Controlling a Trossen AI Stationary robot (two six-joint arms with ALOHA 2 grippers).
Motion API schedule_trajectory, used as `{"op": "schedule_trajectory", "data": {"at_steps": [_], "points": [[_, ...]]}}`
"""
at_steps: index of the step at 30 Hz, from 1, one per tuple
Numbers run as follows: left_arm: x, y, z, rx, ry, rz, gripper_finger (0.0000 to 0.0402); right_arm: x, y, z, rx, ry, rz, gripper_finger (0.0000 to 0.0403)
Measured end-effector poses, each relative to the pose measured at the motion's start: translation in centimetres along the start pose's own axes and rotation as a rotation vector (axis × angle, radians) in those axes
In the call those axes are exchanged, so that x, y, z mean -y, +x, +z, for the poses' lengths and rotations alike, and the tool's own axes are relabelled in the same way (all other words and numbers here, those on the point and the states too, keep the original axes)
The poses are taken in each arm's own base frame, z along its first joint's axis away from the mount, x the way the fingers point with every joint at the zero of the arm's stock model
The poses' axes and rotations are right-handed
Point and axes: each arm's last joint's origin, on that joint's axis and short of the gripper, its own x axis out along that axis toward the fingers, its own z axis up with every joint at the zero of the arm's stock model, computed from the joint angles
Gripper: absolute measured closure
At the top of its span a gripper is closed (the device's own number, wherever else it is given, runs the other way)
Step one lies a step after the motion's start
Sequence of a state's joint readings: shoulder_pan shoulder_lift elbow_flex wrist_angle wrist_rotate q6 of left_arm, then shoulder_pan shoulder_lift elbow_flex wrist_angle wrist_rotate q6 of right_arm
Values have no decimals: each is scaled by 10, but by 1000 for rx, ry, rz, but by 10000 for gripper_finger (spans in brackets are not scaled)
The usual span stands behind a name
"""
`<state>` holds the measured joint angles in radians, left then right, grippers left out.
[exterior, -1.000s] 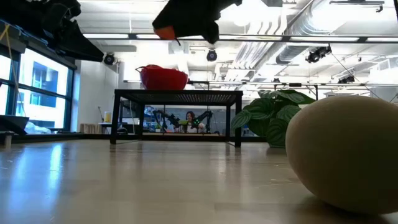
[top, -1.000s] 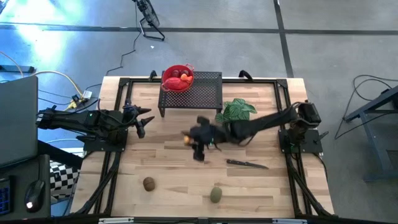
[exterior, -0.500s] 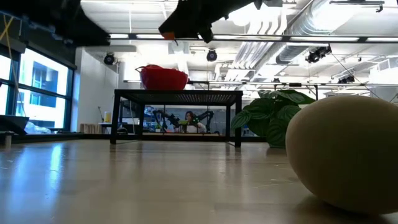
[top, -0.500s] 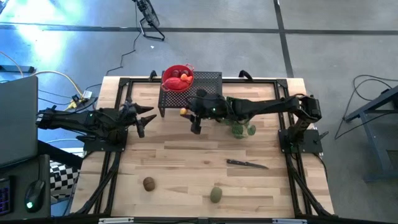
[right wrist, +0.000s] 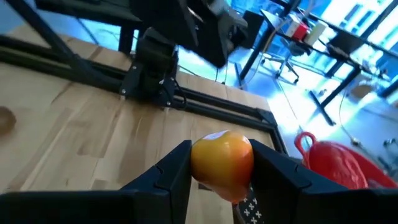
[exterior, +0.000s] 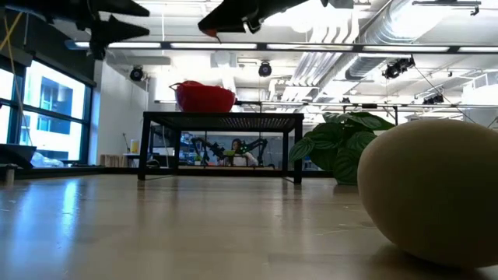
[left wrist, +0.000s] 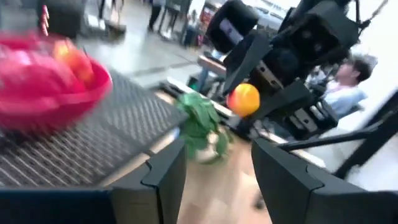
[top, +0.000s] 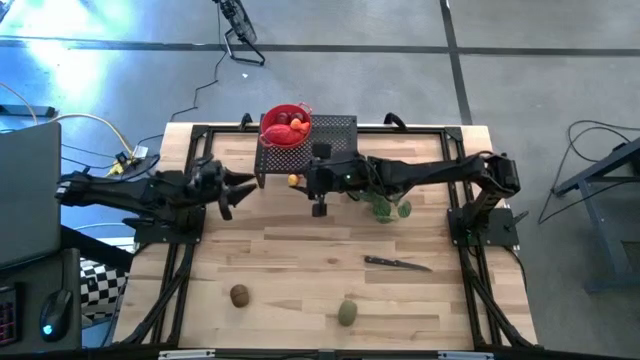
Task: Pick & Place Fruit
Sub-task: Put the yellow pear in the red strainer bowl on the shelf
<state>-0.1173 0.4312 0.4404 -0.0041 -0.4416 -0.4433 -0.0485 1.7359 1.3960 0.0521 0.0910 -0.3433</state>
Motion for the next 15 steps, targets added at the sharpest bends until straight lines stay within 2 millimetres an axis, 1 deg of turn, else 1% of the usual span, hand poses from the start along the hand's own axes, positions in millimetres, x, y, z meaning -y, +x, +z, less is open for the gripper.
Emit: {"op": "schedule_trajectory", "data": {"at_steps": [2,6,8,9,15], "points": [[3,6,-1,-10,-126,-26,227,-3,0,1,8,-40,4,268],[10,16,-1,5,-493,-74,227,-9,-1,4,25,-117,41,268],[12,20,-1,4,-631,-99,227,-12,-1,5,36,-132,63,268],[13,22,-2,-6,-657,-106,227,-14,-1,6,41,-134,67,268],[17,39,-17,-113,-673,-96,227,-25,-3,11,62,-149,91,268]]}}
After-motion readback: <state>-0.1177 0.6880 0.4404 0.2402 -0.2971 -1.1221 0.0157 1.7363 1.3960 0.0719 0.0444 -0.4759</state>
